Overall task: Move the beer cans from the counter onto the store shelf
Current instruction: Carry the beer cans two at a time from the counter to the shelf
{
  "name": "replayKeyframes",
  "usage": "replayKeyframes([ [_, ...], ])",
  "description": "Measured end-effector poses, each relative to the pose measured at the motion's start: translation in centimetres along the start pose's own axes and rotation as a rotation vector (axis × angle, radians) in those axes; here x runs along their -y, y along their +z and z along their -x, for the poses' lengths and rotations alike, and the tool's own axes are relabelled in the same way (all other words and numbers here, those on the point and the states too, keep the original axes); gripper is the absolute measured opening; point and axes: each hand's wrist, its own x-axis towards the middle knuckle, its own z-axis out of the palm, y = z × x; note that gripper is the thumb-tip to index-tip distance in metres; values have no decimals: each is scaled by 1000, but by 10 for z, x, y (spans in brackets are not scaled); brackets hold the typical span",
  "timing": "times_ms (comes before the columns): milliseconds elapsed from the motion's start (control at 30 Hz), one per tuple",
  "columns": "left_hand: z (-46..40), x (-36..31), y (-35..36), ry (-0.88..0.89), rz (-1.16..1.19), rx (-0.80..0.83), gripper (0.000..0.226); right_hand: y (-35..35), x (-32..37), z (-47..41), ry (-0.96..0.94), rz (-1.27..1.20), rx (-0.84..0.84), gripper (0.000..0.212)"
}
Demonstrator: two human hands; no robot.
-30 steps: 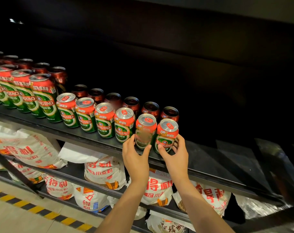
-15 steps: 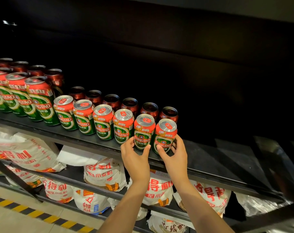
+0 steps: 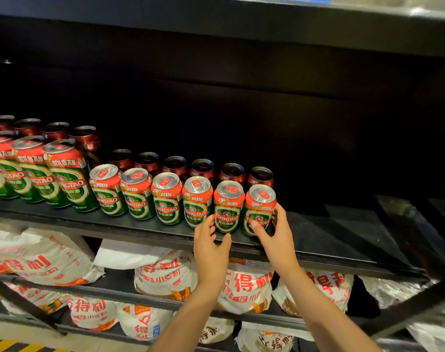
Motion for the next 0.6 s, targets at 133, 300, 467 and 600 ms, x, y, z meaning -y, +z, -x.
replayKeyframes([
  [133,-3,-6,-44,-85,-36,290,46,-5,4,30,94,94,-190,45],
  [300,1,-11,-112,-41,-77,506,21,-7,26,108,158,108,-301,16],
  [467,20,-8,-155,24,-216,732,20,2,37,203,290,112,-302,16],
  [600,53,-2,-162,23,-250,942,18,8,45,295,409,68,-510,20],
])
